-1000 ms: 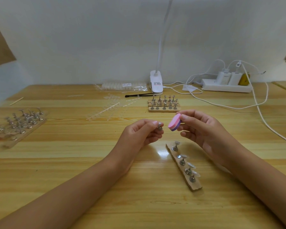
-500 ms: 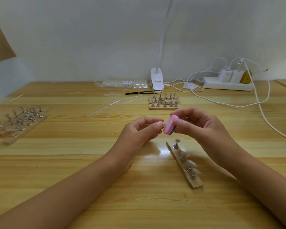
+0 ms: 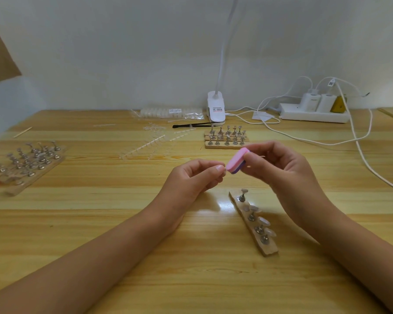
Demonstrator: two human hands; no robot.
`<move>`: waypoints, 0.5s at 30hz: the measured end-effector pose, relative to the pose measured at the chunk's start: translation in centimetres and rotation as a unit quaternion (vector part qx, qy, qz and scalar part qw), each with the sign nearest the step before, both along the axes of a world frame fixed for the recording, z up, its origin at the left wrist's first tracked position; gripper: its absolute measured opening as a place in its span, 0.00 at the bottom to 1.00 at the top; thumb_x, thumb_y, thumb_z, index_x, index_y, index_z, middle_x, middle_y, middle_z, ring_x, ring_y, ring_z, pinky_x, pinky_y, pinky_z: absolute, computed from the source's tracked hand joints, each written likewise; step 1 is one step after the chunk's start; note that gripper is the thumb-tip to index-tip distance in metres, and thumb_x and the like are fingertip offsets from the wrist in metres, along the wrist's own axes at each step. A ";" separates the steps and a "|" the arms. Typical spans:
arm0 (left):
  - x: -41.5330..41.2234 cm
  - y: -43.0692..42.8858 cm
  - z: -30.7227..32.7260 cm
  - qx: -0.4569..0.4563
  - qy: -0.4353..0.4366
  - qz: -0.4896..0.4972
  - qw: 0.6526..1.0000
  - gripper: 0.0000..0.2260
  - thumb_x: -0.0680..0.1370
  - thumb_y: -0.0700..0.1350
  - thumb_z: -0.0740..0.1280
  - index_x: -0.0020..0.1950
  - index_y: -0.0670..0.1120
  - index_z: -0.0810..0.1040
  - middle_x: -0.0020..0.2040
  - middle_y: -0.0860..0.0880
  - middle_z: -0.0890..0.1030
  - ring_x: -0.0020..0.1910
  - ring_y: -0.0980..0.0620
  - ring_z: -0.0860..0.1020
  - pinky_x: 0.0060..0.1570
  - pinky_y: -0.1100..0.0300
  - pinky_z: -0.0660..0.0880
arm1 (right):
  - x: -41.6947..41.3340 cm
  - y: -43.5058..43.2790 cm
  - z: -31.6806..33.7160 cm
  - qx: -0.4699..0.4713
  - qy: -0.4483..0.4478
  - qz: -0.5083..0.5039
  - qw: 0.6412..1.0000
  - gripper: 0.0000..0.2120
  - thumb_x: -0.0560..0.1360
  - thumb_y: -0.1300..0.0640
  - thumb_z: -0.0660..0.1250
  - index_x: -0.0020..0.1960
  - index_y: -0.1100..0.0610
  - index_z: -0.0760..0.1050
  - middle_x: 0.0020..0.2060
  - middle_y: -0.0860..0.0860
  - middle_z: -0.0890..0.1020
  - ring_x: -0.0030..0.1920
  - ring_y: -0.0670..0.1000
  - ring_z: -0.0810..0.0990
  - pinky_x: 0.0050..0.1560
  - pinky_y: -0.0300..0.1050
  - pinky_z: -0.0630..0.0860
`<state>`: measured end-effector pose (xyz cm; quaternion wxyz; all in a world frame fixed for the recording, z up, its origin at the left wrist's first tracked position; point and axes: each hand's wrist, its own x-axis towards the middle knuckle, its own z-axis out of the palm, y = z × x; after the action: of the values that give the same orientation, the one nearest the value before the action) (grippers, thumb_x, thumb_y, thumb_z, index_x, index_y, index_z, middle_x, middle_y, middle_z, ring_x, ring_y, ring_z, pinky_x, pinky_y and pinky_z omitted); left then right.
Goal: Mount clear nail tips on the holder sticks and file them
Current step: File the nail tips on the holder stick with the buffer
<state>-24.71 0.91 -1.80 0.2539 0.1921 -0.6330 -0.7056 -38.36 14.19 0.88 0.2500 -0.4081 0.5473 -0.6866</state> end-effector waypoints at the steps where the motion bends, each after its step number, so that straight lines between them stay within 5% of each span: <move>1: 0.0 0.0 0.0 -0.005 -0.003 0.000 1.000 0.19 0.68 0.52 0.73 0.55 0.45 0.84 0.53 0.45 0.85 0.53 0.52 0.82 0.60 0.58 0.77 | 0.0 0.0 0.1 0.007 0.003 0.010 1.000 0.13 0.70 0.54 0.71 0.52 0.58 0.79 0.44 0.51 0.86 0.47 0.50 0.85 0.48 0.38 0.80; 8: 0.0 -0.1 0.0 0.020 0.013 0.008 1.000 0.19 0.66 0.53 0.74 0.53 0.46 0.84 0.48 0.49 0.86 0.50 0.55 0.83 0.55 0.62 0.77 | -0.5 0.4 0.8 0.014 0.027 -0.001 1.000 0.12 0.70 0.54 0.71 0.51 0.58 0.79 0.44 0.52 0.85 0.46 0.50 0.85 0.47 0.37 0.80; 15: -0.1 -0.1 -0.2 0.001 0.011 -0.002 1.000 0.14 0.71 0.52 0.74 0.53 0.48 0.85 0.54 0.45 0.85 0.59 0.47 0.81 0.63 0.55 0.75 | 0.1 0.0 0.1 0.041 0.033 0.030 0.998 0.13 0.70 0.55 0.71 0.53 0.59 0.80 0.44 0.52 0.86 0.47 0.51 0.85 0.49 0.39 0.80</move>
<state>-24.79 0.82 -1.97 0.2588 0.1833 -0.6297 -0.7092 -38.28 14.22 0.98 0.2688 -0.4362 0.5707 -0.6416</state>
